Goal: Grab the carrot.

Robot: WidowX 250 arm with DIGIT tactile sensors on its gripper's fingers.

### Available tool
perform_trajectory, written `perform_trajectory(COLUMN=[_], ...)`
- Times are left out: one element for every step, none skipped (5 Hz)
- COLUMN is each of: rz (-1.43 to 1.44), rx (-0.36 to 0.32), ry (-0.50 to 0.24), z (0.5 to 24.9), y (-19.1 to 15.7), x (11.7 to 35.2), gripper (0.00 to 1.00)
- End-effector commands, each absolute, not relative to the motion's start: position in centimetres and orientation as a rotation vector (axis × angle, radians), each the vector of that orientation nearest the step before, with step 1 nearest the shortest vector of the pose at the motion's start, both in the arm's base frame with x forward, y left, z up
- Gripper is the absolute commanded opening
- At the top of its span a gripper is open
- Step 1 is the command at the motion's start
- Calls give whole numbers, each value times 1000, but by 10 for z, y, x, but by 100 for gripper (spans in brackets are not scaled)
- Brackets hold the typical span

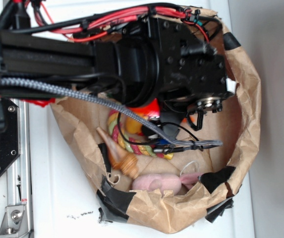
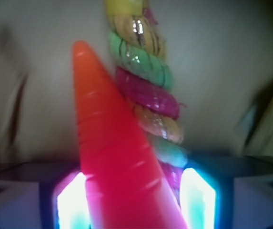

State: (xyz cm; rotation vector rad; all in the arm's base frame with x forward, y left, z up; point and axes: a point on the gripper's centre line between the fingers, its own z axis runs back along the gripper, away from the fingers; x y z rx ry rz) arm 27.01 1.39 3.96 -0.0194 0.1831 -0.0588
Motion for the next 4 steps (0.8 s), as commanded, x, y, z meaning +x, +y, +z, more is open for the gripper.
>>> perform_trajectory(rz=[-6,85,192,214], rx=[-130,-128,-81,-71], ry=[-20,-44,-122,-101], z=[161,178,181,173], y=[26,23,18,19], x=[269,264,259,261], gripper=[0,0,0,0])
